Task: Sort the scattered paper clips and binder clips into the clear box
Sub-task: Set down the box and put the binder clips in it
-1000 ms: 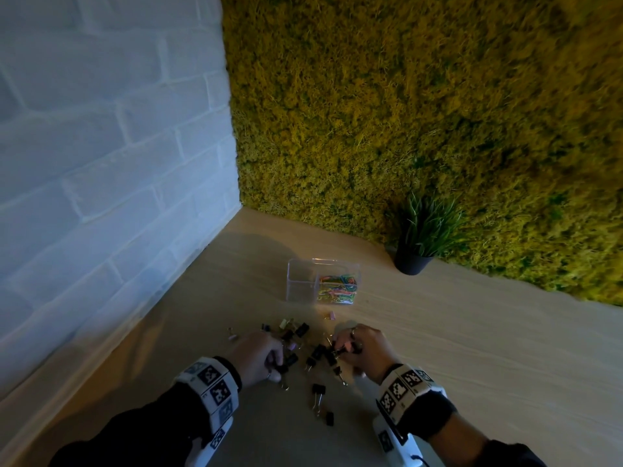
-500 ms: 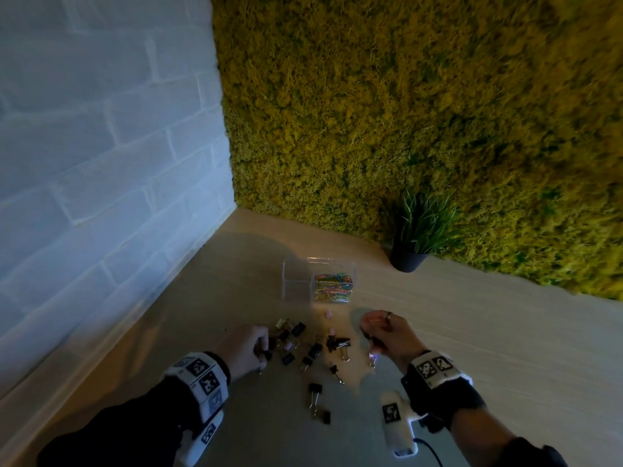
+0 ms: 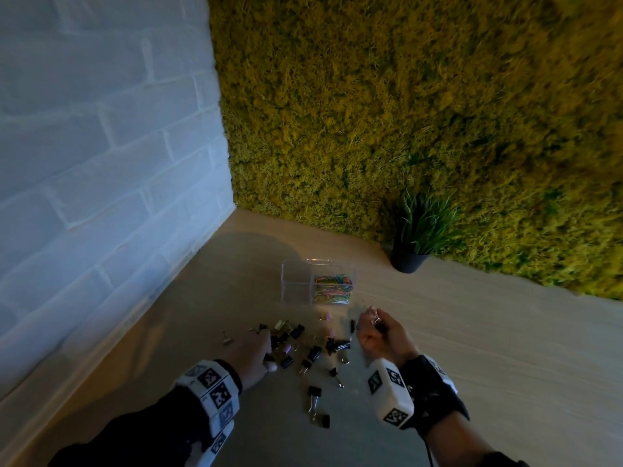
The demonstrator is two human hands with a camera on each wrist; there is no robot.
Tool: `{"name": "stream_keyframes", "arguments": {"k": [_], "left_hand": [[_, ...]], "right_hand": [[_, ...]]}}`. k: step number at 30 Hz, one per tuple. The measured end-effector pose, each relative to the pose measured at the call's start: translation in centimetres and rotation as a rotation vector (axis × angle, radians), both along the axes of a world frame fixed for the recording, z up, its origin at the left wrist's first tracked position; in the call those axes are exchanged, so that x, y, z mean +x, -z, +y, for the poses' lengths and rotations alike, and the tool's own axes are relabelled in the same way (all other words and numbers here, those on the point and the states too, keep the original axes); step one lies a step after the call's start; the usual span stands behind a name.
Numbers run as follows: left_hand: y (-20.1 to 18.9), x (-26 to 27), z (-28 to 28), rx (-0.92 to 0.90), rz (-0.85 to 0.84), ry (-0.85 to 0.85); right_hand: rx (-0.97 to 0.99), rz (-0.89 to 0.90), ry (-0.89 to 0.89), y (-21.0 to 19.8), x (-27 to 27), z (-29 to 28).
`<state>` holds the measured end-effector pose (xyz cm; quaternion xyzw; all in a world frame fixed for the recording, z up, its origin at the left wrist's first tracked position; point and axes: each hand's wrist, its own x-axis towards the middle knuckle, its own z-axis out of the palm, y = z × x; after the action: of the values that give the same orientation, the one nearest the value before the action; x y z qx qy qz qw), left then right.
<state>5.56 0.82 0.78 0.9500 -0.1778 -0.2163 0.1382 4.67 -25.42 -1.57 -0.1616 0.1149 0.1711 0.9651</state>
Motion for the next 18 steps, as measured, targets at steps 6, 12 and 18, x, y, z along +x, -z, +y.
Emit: {"name": "stream_keyframes", "arguments": {"k": [6, 12, 18], "left_hand": [[-0.5, 0.5, -0.5, 0.071, 0.075, -0.008], [-1.3, 1.5, 0.6, -0.639, 0.569, -0.447], [-1.8, 2.2, 0.4, -1.504, 1.082, -0.812]], "right_hand": [[-0.176, 0.062, 0.082, -1.1, 0.1, 1.2], [-0.602, 0.201, 0.017, -2.6, 0.6, 1.1], [-1.077, 0.176, -0.122, -3.5, 2.1, 2.8]]}}
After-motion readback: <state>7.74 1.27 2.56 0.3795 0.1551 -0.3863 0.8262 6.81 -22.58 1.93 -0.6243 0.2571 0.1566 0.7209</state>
